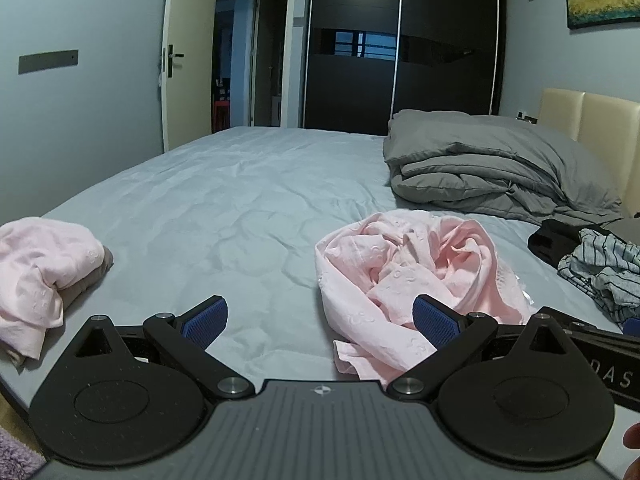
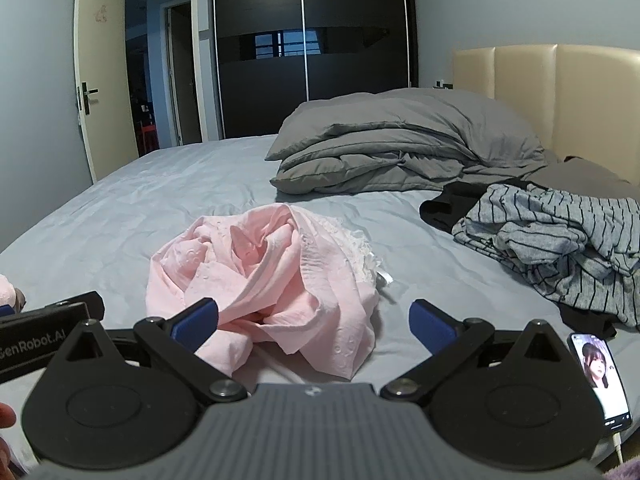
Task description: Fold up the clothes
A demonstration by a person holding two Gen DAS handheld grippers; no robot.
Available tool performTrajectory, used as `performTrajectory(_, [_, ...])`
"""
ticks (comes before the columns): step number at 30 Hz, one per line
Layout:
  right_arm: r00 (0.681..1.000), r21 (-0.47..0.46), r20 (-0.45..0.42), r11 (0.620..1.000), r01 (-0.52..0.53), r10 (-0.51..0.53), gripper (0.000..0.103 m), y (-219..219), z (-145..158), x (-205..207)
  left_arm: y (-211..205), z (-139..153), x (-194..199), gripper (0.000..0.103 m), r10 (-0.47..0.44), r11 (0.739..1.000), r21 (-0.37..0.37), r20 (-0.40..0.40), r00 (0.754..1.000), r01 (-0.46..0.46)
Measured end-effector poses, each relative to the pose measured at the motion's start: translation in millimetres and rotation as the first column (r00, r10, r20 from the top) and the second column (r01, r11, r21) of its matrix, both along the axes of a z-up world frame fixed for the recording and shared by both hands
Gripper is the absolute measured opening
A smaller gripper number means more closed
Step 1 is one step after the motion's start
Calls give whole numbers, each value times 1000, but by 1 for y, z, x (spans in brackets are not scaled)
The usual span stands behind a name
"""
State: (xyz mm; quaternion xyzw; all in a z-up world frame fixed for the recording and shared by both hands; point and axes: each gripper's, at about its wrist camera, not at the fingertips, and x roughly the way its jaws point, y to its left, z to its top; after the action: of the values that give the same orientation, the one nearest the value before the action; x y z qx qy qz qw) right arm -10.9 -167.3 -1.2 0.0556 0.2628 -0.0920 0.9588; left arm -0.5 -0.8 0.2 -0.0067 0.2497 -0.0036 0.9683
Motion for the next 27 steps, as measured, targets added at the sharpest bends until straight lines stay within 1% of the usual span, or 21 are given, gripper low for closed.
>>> performTrajectory(4, [1000,0,14,1000,-6,6,103,-5,-1,1,-6,1,-3,101,-10,1000,7,-8,1000,10])
performTrajectory(7, [1000,-22,30,1000,-8,8,103,2,-2,-3,-6,2,-1,101,11,999,-32,-6,1000,-11])
performTrajectory(10, [1000,-10,16,1000,-5,6,103,3,-2,-1,4,0,2,101,14,997,-72,-19,1000,-15])
performTrajectory(27, [1000,10,-7,1000,-9,9,103,6,-5,1,2,-4,3,101,29,998,-60,-35,999,-31])
